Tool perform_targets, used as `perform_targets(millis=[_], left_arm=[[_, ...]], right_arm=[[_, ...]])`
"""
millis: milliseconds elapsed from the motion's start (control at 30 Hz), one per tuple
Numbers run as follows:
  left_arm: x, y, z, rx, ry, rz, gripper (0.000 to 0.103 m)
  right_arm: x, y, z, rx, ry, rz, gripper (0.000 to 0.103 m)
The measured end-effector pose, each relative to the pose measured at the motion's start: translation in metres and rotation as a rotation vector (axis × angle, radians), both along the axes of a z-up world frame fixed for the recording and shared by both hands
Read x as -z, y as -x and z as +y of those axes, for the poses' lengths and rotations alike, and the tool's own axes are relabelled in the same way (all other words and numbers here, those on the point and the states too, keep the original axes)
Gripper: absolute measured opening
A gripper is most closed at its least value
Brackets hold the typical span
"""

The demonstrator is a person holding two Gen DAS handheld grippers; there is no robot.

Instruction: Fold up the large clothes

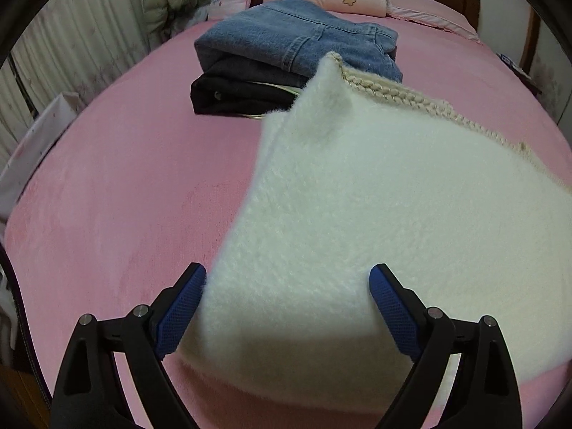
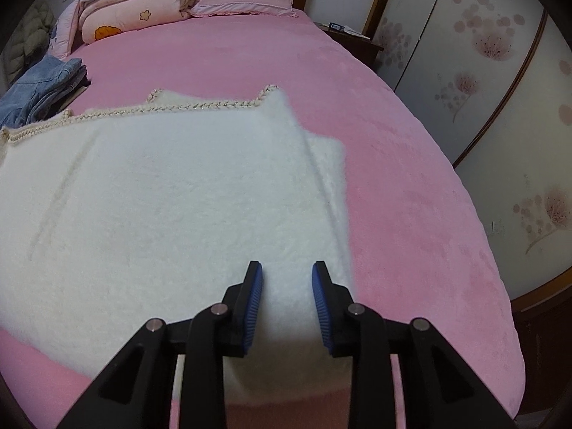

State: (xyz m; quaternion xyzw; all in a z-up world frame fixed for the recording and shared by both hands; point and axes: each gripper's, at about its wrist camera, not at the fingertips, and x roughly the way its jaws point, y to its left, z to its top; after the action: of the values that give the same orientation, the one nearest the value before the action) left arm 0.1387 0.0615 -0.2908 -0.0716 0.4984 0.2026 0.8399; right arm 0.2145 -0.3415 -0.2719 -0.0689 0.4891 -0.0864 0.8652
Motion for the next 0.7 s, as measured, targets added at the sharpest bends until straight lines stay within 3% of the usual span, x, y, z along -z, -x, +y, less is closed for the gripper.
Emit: perform_targets(millis=[267, 433, 533, 700], left_arm=[[-0.055, 0.006, 0.002, -0.082, 0.180, 0.060, 0.092], [-0.074, 0.028, -0.005, -0.104, 0.262, 0.030, 0.092], [-0.067, 0.045, -0.004, -0.138, 0.337, 0.013, 0.092], [-0.022, 0.076, -0.005, -0.202, 0.515, -0.009, 0.092]], right_arm=[[-0.057, 0.012, 0.035, -0.044, -0.103, -0.031, 0.029], [-0.093, 0.019, 0.073, -0.112, -0.186, -0.078, 0.029], [-0.103, 0.023, 0.094, -0.141, -0.205, -0.100, 0.029], [-0.096, 0.031, 0.129, -0.193, -0.225, -0.099, 0.029]])
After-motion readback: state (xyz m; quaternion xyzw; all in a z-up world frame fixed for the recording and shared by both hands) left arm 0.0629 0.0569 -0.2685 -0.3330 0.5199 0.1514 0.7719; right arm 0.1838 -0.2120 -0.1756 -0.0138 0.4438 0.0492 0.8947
